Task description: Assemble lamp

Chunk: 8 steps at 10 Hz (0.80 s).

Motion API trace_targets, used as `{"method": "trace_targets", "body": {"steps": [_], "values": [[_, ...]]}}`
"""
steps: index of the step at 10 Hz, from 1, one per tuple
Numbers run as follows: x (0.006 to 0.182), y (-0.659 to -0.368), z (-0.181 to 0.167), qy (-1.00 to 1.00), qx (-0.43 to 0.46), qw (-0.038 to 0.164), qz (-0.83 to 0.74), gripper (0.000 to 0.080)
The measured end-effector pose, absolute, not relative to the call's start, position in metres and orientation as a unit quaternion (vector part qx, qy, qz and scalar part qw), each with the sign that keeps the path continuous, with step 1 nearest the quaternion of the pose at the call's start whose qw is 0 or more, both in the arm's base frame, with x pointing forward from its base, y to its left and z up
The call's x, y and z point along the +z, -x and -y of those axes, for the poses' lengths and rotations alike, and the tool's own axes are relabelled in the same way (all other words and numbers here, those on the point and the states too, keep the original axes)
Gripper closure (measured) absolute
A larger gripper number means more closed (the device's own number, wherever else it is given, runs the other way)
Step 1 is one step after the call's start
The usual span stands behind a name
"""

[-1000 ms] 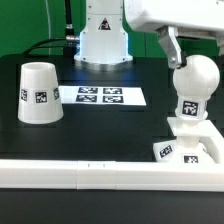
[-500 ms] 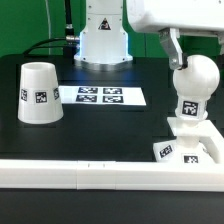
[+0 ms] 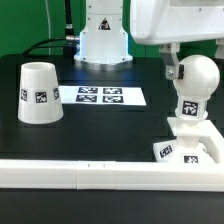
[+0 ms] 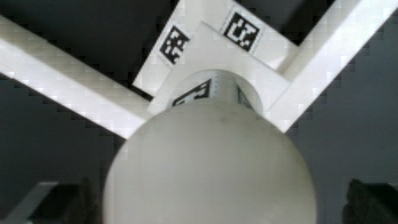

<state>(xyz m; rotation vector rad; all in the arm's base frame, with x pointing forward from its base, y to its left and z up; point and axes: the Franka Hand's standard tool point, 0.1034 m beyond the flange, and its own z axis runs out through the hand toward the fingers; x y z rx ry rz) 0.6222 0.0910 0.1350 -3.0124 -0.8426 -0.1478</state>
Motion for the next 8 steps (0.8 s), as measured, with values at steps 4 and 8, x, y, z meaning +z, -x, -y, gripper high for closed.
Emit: {"method": "trace_targets", "body": {"steps": [4,8], "values": [[0.1277,-0.6218,-0.0957,0.963,-0.001,0.007,0.269,0.0100],[0.1250,-0.6222,-0.0876,0.962,0.000,0.007,0.273,0.0227]]}}
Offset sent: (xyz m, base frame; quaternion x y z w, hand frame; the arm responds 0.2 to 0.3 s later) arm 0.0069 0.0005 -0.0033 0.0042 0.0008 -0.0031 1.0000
